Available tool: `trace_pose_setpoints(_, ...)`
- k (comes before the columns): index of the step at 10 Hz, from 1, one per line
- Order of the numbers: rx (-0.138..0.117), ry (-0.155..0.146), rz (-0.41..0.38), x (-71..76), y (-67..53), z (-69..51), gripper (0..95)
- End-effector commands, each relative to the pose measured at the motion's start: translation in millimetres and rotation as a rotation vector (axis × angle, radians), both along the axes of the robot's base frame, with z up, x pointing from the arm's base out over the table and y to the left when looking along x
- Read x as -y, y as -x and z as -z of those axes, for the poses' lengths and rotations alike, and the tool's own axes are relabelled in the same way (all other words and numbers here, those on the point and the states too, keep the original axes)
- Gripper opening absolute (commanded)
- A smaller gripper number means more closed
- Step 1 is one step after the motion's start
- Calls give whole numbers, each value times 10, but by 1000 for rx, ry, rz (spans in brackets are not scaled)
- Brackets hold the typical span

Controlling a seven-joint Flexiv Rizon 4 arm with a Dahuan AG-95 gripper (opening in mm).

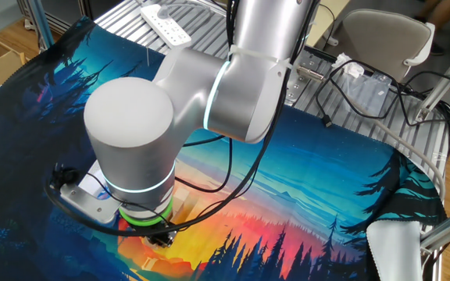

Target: Stack the blocks in a vertical line of five

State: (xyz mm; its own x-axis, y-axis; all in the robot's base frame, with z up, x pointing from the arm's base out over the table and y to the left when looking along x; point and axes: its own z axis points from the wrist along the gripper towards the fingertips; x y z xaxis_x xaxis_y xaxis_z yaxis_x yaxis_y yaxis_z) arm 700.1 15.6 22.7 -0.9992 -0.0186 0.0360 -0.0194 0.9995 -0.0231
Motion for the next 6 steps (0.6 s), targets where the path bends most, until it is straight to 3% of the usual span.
trace_pose_setpoints(1,10,2,-7,2,3,-2,0)
trace_pose_setpoints(6,23,8,-17,1,2,-4,0)
